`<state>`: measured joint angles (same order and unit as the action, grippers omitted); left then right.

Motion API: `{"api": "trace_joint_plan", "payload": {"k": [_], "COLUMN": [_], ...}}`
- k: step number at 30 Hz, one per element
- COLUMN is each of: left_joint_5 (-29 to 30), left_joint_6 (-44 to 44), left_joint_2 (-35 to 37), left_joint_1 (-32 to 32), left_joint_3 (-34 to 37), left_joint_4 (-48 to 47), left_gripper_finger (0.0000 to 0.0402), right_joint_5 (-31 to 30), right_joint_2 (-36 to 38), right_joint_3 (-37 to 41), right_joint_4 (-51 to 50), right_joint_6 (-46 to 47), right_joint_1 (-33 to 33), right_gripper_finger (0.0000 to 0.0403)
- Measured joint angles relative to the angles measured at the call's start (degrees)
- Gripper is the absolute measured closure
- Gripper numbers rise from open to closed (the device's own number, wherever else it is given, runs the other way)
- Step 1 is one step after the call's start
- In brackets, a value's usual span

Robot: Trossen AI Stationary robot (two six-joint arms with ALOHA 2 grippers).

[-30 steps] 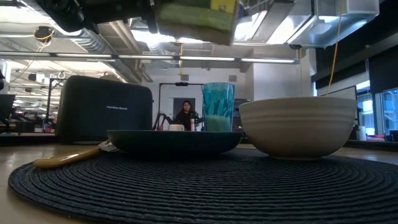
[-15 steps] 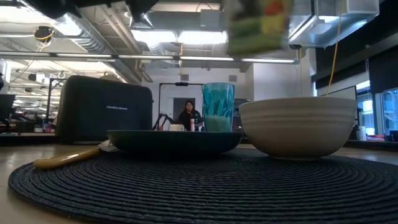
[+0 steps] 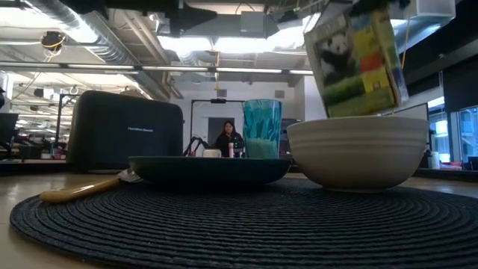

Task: Arrange a breakfast setting
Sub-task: Pour the cereal into the white bowl

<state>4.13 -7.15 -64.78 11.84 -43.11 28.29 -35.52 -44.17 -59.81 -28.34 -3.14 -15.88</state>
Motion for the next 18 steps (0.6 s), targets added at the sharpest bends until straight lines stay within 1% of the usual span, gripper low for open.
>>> {"api": "trace_joint_plan", "payload": {"k": [3,9,13,18], "left_joint_5": [-2.03,-2.09,-2.08,-2.08], "left_joint_6": [2.06,3.27,3.29,3.28], "left_joint_2": [-1.39,-2.05,-2.05,-2.05], "left_joint_1": [0.0,-0.02,0.02,0.02], "left_joint_3": [-1.7,-4.96,-5.68,-5.86], "left_joint_4": [-0.95,-7.17,-9.21,-9.86], "left_gripper_finger": [0.0089,0.0089,0.0089,0.0089], "right_joint_5": [-0.08,-0.94,-1.53,-3.03], "right_joint_2": [2.97,8.17,9.66,10.03], "right_joint_3": [8.41,20.78,25.73,29.38], "right_joint_4": [5.31,12.37,13.98,15.94], "right_joint_6": [0.54,4.37,5.62,7.47], "right_joint_1": [0.0,0.0,-0.02,0.0], "right_gripper_finger": [0.0403,0.0403,0.0403,0.0401]}}
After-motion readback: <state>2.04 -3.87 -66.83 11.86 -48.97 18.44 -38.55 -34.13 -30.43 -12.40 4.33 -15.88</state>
